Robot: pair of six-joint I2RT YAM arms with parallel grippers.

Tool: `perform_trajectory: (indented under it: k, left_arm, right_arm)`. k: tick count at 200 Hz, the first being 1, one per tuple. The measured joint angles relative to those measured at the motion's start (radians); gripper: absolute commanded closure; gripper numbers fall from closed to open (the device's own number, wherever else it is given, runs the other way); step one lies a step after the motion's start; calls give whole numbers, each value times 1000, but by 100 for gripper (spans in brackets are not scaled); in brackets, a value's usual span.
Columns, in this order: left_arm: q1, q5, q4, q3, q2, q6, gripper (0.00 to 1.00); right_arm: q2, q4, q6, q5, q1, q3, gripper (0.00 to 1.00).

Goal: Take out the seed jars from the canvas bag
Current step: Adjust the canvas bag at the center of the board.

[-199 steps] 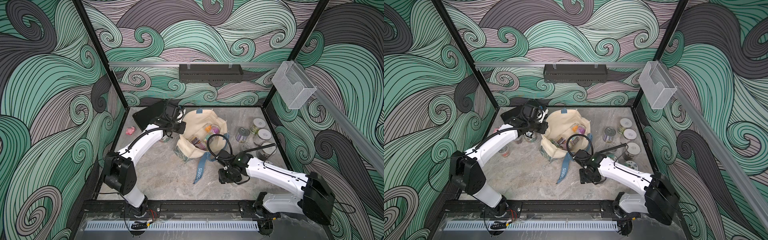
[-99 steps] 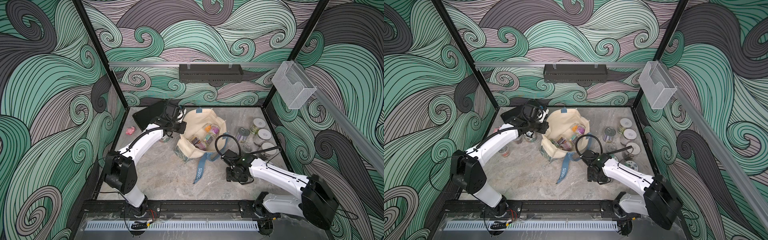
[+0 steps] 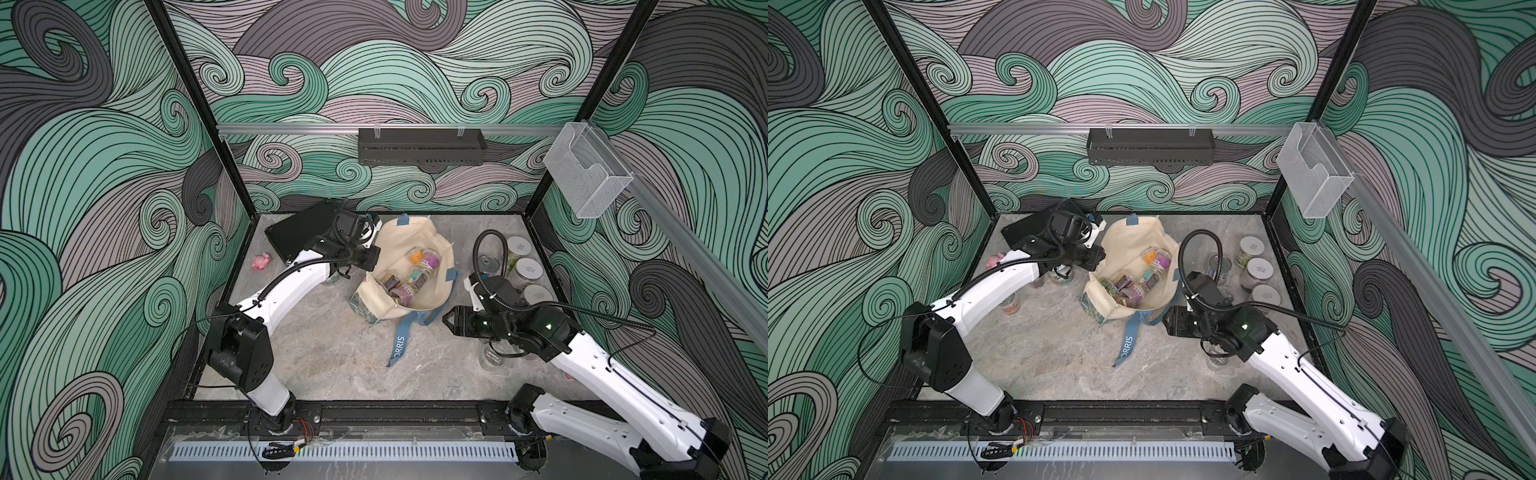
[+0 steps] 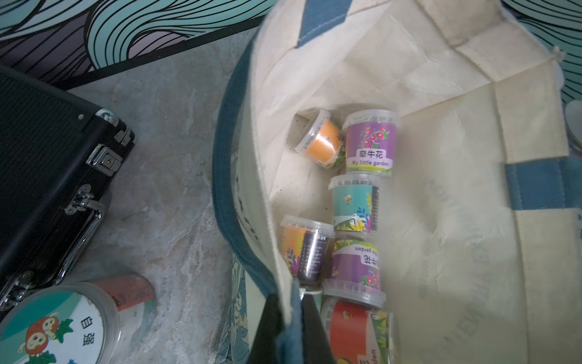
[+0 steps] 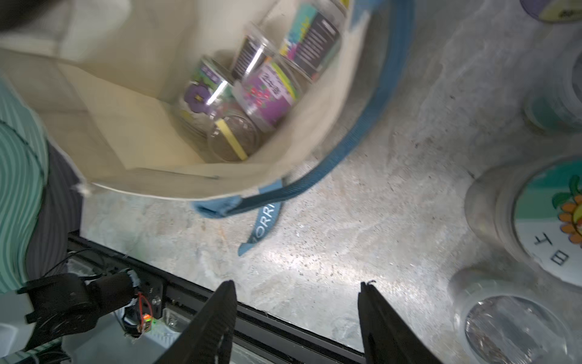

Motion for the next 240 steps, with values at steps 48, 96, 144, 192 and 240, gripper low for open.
perform_trajectory:
  k: [48, 96, 144, 192, 240]
  left_arm:
    - [-109, -51, 24, -60, -63, 68, 100]
    - [-152, -77, 31, -76, -75, 106, 100]
    - [-156, -79, 34, -79, -75, 117, 100]
    - [-163, -82, 47, -82, -75, 125, 100]
    - [-200, -105, 51, -85, -75, 131, 100]
  right_arm:
    - [197, 140, -45, -102, -6, 114, 41]
    - [426, 387, 19, -203, 2, 39, 45]
    - [565, 561, 120, -219, 141, -31, 45]
    - [542, 592, 153, -165, 172, -34, 43]
    - [280, 549, 164, -40, 96, -114, 39]
